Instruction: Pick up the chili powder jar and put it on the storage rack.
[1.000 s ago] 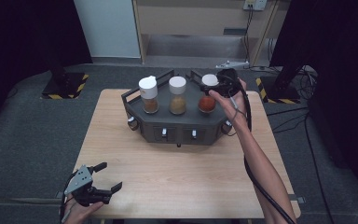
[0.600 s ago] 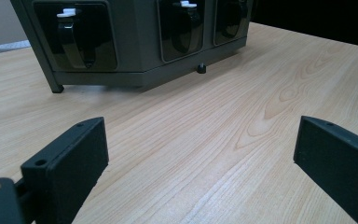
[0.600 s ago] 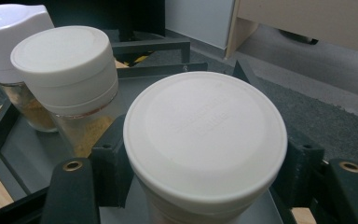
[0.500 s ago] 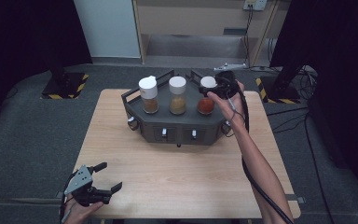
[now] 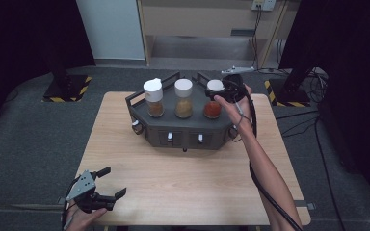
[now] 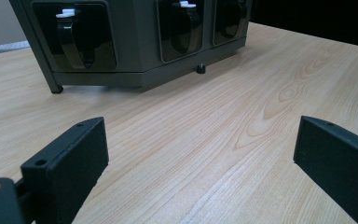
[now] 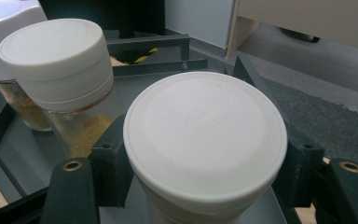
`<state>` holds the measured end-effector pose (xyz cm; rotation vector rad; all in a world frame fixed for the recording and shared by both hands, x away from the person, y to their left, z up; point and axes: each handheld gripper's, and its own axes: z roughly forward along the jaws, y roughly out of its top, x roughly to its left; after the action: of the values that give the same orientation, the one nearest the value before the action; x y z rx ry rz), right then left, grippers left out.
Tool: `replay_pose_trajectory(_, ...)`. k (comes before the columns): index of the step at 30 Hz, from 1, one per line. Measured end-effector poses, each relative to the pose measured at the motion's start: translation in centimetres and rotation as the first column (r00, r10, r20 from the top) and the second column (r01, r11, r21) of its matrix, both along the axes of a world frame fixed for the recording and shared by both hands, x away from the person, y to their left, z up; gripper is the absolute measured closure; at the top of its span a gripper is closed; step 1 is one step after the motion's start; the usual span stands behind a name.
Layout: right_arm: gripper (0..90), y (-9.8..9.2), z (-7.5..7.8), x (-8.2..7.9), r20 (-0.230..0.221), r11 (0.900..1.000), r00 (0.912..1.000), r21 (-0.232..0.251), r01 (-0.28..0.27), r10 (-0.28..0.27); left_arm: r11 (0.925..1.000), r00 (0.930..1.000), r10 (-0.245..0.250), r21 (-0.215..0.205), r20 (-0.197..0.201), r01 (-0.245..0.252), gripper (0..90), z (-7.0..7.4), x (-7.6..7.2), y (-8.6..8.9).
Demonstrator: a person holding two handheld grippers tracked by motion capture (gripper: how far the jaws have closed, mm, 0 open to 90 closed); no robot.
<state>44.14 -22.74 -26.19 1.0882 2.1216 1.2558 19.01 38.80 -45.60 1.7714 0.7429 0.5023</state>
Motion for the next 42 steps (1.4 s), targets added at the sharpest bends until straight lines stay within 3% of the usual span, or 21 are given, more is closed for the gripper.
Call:
replay_pose_trajectory(7,31.7,-0.1,-0.3,-0.2,0.008,1.000,1.0000,0.010,0.001,-0.001,1.0000,1.0000,0.000,0.001,0.000,0.000,2.0,0.0,0.0,0.0)
replay_pose_trajectory(12,21.4,-0.2,-0.4,-0.2,0.006,1.000,0.9999,0.008,0.010,-0.010,1.0000,1.0000,0.000,0.002,0.001,0.000,2.0,0.0,0.0,0.0)
replay_pose_trajectory(18,9.5,-0.9,-0.1,-1.0,0.043,0.999,0.9989,0.038,0.016,-0.018,1.0000,1.0000,0.001,0.001,0.002,-0.001,2.0,0.0,0.0,0.0)
replay_pose_trajectory(29,6.1,-2.0,2.1,-3.8,0.122,0.999,0.9923,0.023,-0.026,0.023,1.0000,1.0000,0.005,-0.001,-0.001,-0.005,2.0,0.0,0.0,-0.1)
replay_pose_trajectory(42,3.1,-3.8,2.0,-8.0,0.164,0.992,0.9792,0.018,-0.124,0.119,0.9999,0.9999,0.010,-0.006,-0.010,-0.010,2.0,0.0,0.1,-0.1)
